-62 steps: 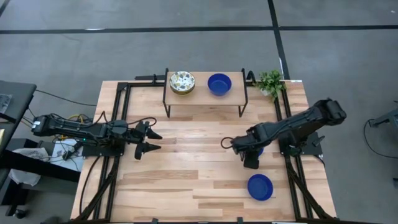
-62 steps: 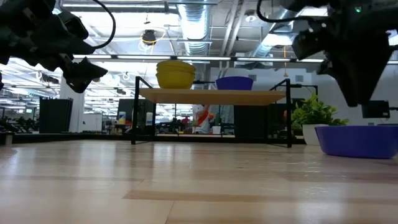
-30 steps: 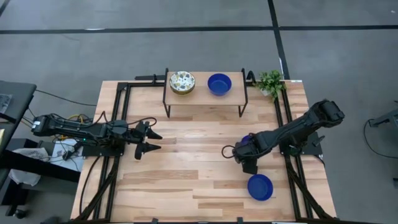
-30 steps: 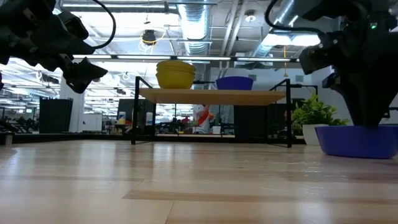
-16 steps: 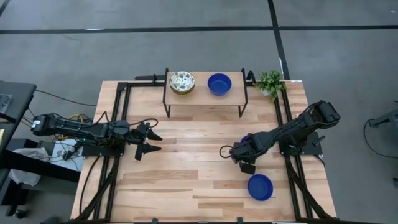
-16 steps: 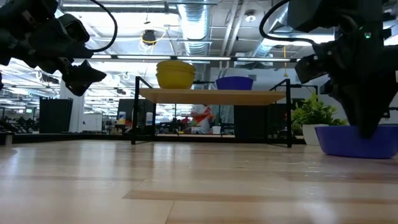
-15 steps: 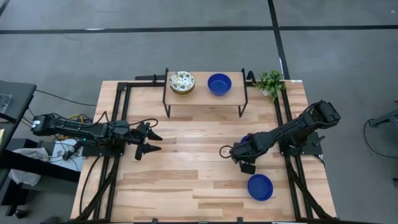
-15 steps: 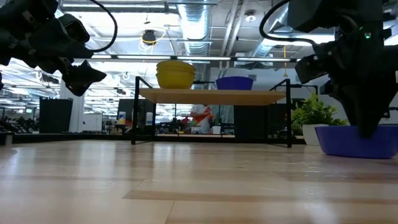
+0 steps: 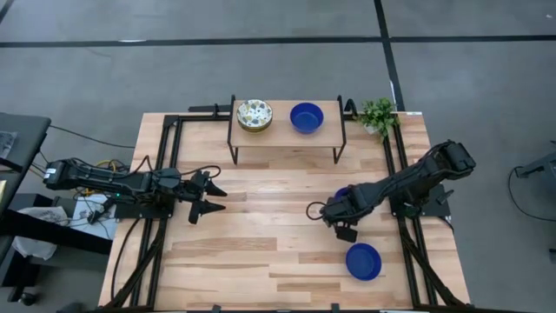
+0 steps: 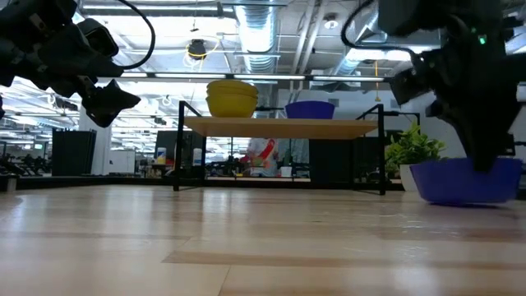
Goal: Pick & Place Mini bowls
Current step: Stack the top blue bowl on the blue bowl on the shelf
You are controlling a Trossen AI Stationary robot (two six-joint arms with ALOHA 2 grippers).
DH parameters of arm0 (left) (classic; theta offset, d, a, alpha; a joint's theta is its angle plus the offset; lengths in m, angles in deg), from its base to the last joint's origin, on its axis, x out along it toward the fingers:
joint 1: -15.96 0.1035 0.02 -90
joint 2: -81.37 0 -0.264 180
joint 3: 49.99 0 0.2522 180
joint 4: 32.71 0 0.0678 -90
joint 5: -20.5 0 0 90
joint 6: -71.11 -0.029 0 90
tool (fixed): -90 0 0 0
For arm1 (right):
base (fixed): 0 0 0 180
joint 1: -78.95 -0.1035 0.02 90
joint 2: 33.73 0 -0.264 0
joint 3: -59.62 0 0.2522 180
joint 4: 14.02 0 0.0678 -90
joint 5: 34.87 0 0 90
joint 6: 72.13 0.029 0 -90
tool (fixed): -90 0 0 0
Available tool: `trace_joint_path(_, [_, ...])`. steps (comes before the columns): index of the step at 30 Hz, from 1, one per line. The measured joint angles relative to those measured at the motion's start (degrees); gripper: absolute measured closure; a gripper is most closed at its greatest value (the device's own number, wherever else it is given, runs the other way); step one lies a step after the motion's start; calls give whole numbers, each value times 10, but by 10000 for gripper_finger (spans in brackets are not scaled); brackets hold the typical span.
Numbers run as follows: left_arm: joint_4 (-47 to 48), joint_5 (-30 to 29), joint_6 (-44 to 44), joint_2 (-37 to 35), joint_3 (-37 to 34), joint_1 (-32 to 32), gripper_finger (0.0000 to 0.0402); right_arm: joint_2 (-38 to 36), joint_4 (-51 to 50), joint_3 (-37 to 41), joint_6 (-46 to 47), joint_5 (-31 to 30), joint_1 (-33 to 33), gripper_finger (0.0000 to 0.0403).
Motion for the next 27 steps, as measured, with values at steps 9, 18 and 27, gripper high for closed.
trace_joint_path(9, [-1,0,0,0,0,0,149,0,-100,-167,-101,1,0,402])
trace_joint_path(18, [0,0,0,0,0,0,149,-1,-212,-374,-318,-37,12,403])
trace_joint_path(27, [0,0,0,0,0,0,149,-1,-247,-492,-510,-139,99,403])
